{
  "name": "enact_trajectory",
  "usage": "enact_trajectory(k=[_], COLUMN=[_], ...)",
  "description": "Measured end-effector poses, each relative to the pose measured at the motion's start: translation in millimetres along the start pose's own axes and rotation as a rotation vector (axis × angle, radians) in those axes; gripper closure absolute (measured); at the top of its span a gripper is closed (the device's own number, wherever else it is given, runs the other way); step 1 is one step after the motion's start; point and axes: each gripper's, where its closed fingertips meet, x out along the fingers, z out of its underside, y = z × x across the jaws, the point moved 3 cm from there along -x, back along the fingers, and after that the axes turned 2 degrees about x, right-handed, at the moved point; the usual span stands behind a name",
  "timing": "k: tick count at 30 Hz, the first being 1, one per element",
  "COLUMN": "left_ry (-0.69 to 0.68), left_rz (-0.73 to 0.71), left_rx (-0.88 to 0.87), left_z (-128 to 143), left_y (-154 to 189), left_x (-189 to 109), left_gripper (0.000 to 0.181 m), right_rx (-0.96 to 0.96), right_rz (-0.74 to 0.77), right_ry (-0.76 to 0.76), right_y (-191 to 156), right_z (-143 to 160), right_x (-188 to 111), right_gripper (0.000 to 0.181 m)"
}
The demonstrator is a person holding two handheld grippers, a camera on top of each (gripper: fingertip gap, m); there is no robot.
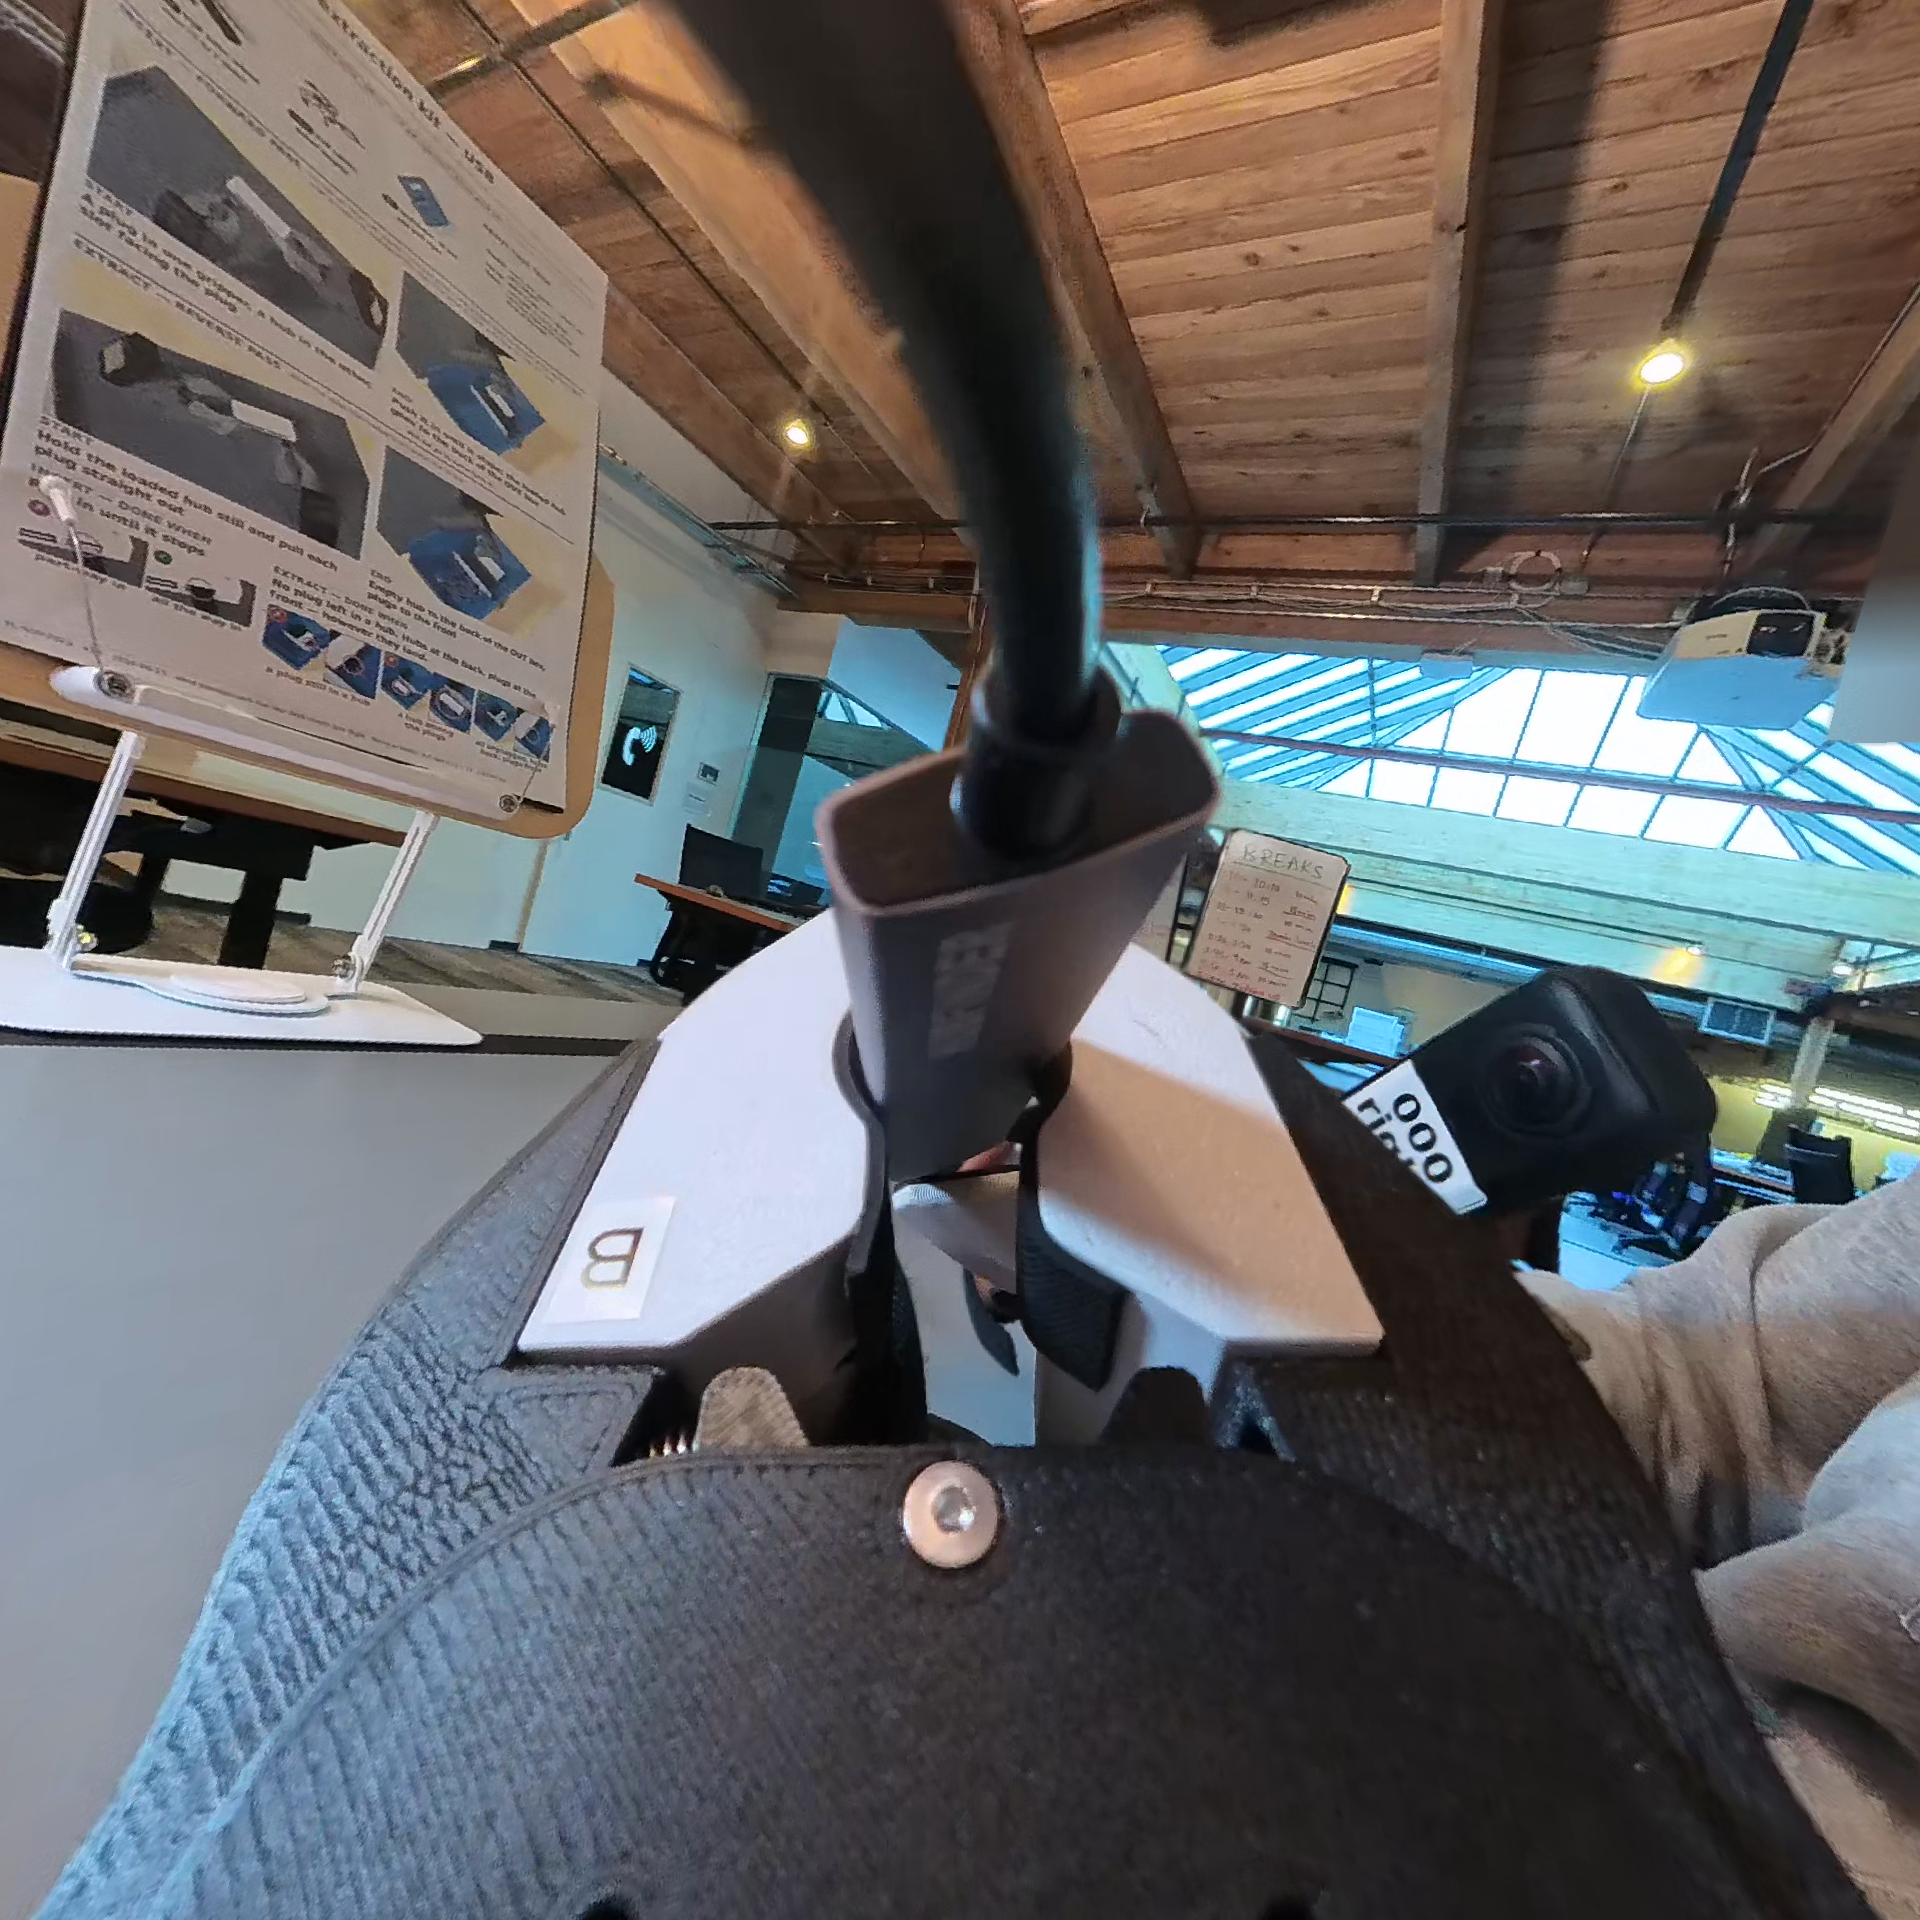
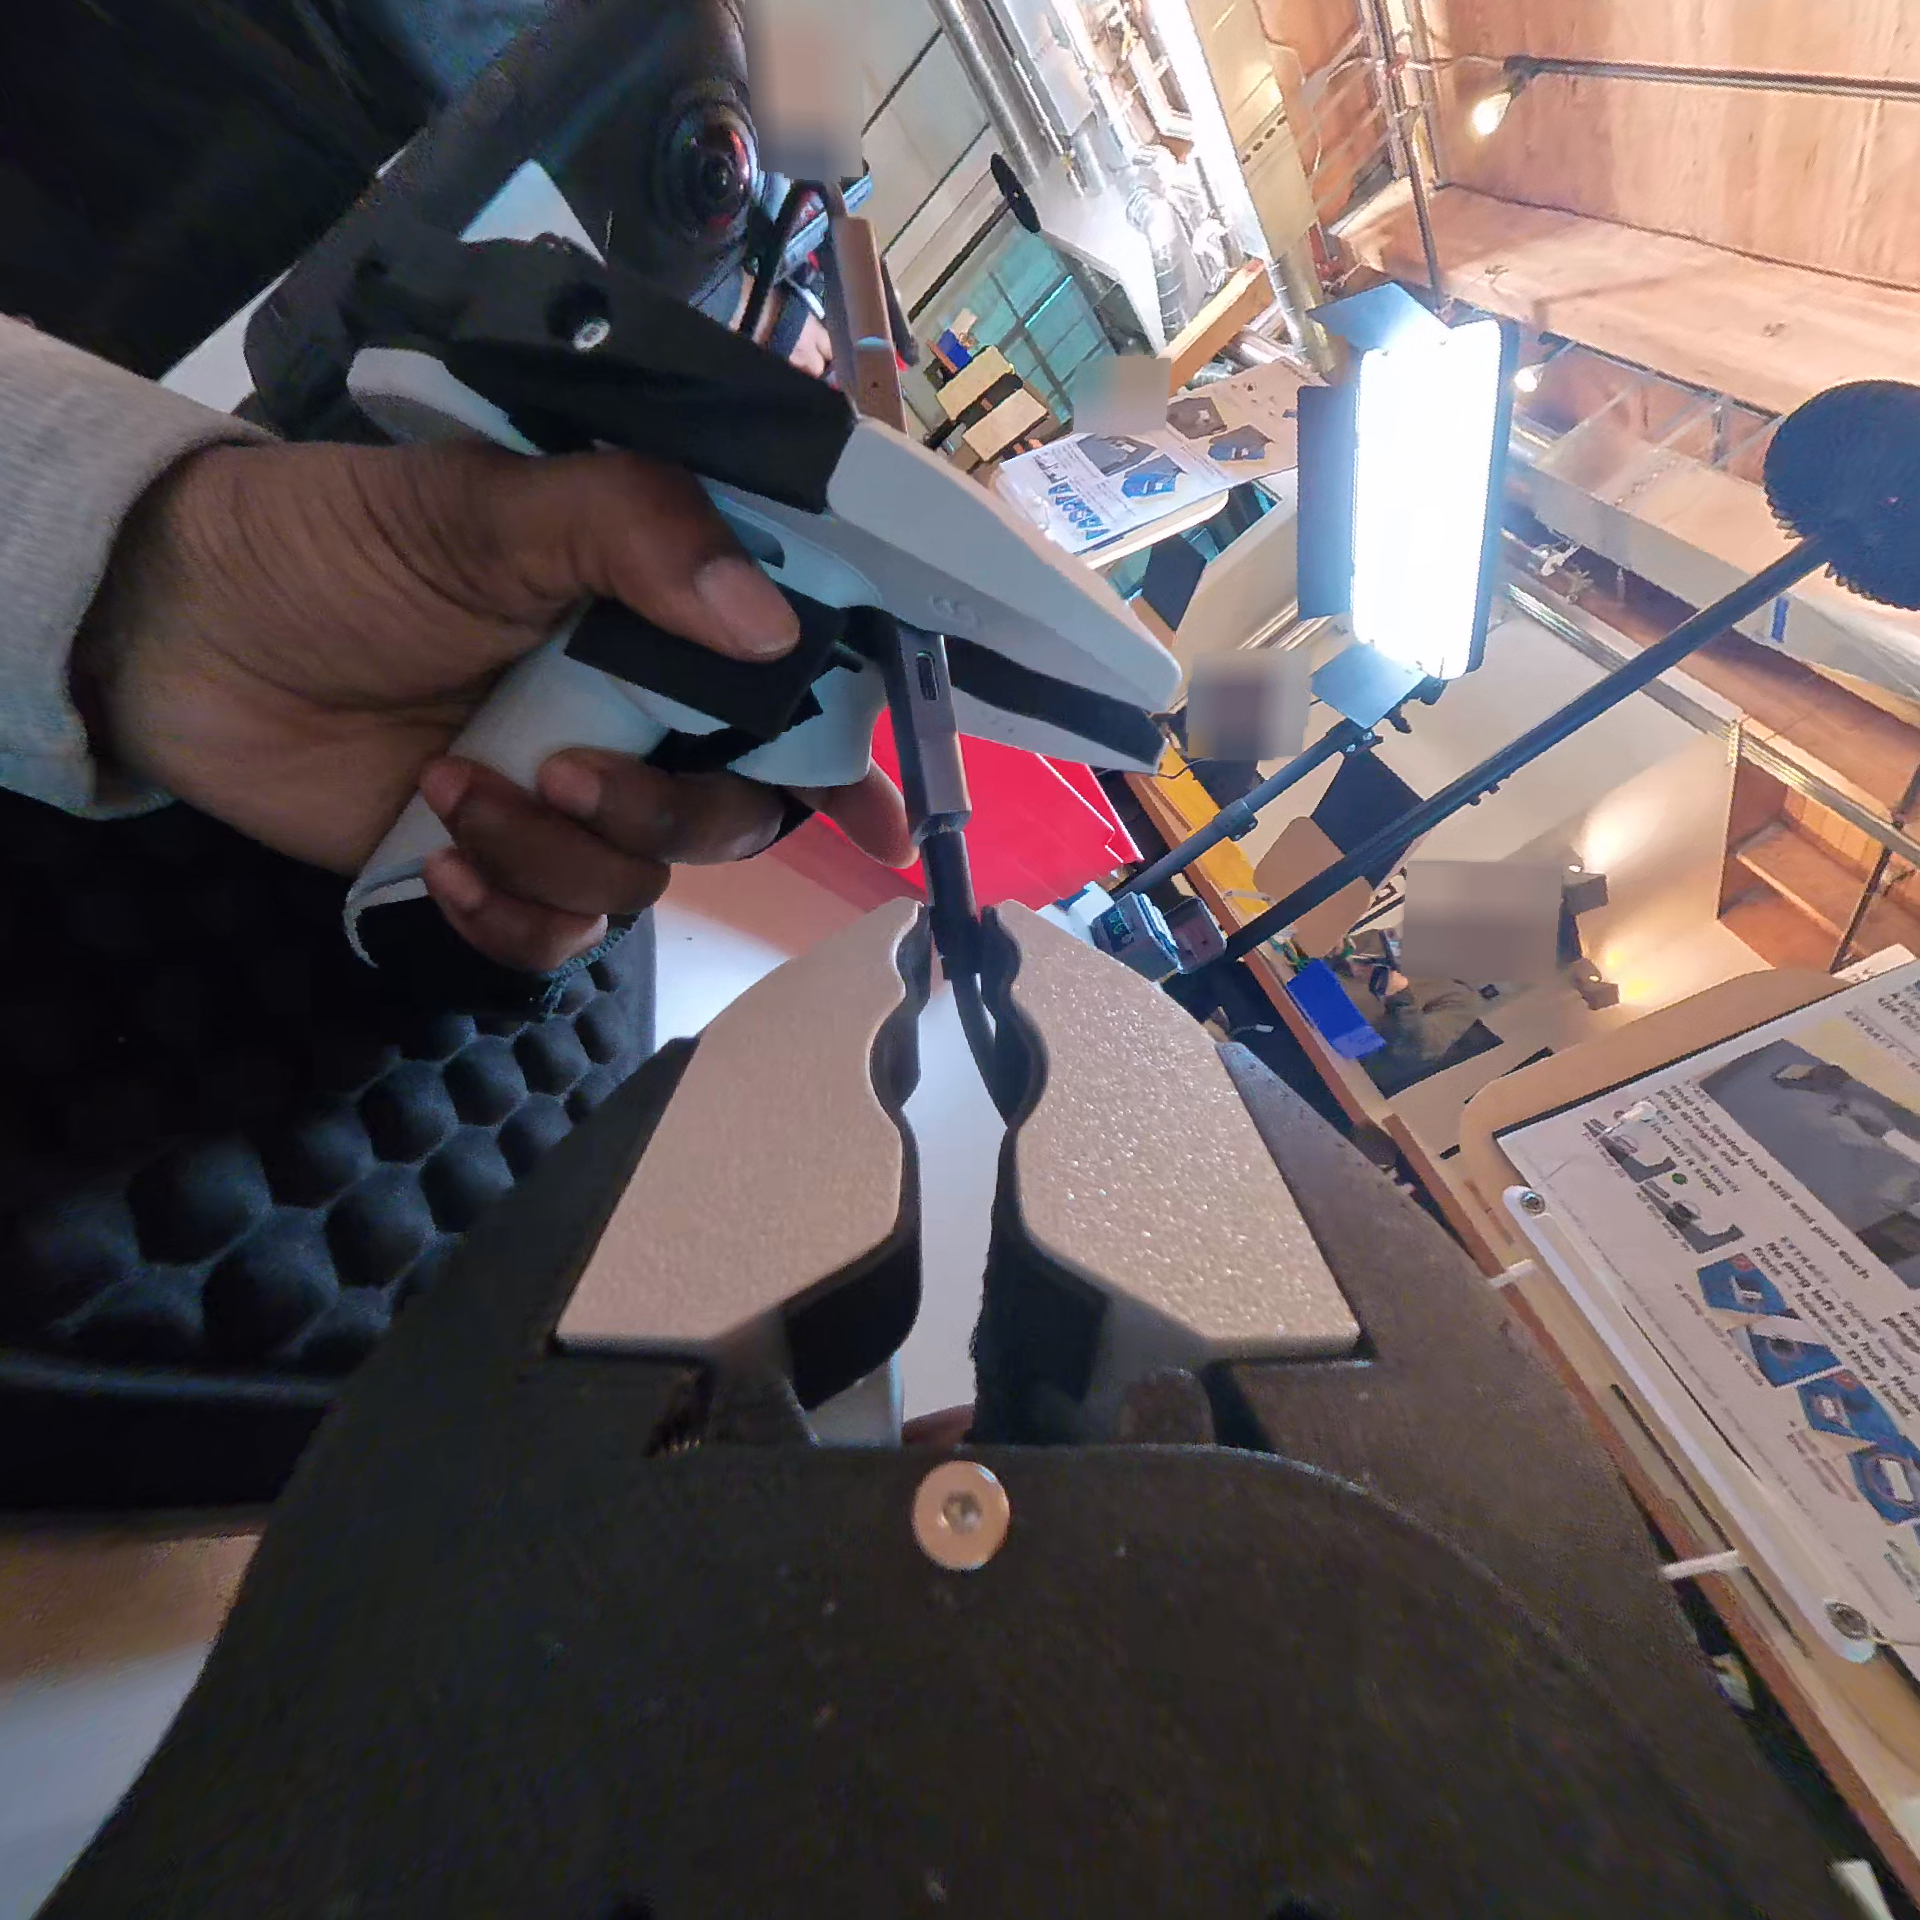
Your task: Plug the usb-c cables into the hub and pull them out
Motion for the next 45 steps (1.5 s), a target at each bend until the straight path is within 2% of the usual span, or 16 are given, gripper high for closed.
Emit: enact_trajectory(k=[8,10,12,17,20,21,23,24,25,27,29,30,33,36,42,45], left_ry=[-0.024,-0.041,-0.058,0.013,-0.002,-0.003,0.341,0.337,0.306,0.189,0.147,0.063,-0.039,-0.020,-0.048,-0.051], left_rz=[0.004,0.004,0.009,-0.038,-0.117,-0.138,-0.193,-0.221,-0.251,-0.246,-0.181,-0.117,-0.093,-0.061,-0.097,-0.098], left_rx=[0.027,0.050,0.066,0.232,0.265,0.295,0.359,0.374,0.438,0.424,0.362,0.378,0.393,0.279,0.217,0.219], left_z=[0.9,3.0,4.7,-6.2,-6.1,-6.8,-69.2,-92.2,-100.9,-73.3,-42.7,-28.1,-7.7,-9.3,-6.4,-5.8], left_y=[2.2,3.8,5.5,13.9,7.9,7.7,15.4,10.7,5.6,-4.7,2.6,10.5,10.0,6.9,-3.7,-3.9], left_x=[0.6,1.7,2.5,-1.4,-2.6,-2.5,-29.1,-39.1,-43.4,-32.8,-17.9,-9.4,-3.7,-5.6,-7.5,-7.4], left_gripper=[0.162,0.163,0.163,0.164,0.164,0.164,0.165,0.165,0.165,0.162,0.162,0.162,0.163,0.163,0.163,0.163], right_rx=[0.010,-0.004,-0.032,-0.014,0.025,0.013,-0.091,-0.040,0.138,0.275,0.308,0.291,0.228,0.387,0.761,0.792], right_rz=[0.005,-0.005,0.003,-0.023,-0.051,-0.027,0.050,0.137,0.167,0.178,0.116,0.079,0.115,0.201,0.348,0.389], right_ry=[0.016,0.024,0.007,0.024,0.023,-0.033,-0.587,-0.506,-0.285,-0.098,-0.002,0.017,0.055,0.103,0.397,0.439], right_y=[-0.9,-4.4,-5.4,-9.3,-7.3,-3.3,19.3,40.9,56.7,68.0,53.4,45.7,48.8,78.4,137.8,149.2], right_z=[-0.2,-3.2,-3.0,-9.8,-5.1,4.4,110.4,107.7,72.6,31.6,15.8,10.1,7.0,12.5,4.5,8.0], right_x=[1.3,2.4,4.0,9.1,13.9,15.4,-0.8,-10.0,-10.4,3.4,18.5,18.9,2.1,-16.0,-65.6,-81.4], right_gripper=[0.171,0.159,0.172,0.173,0.172,0.174,0.173,0.175,0.175,0.174,0.174,0.174,0.174,0.174,0.175,0.175])
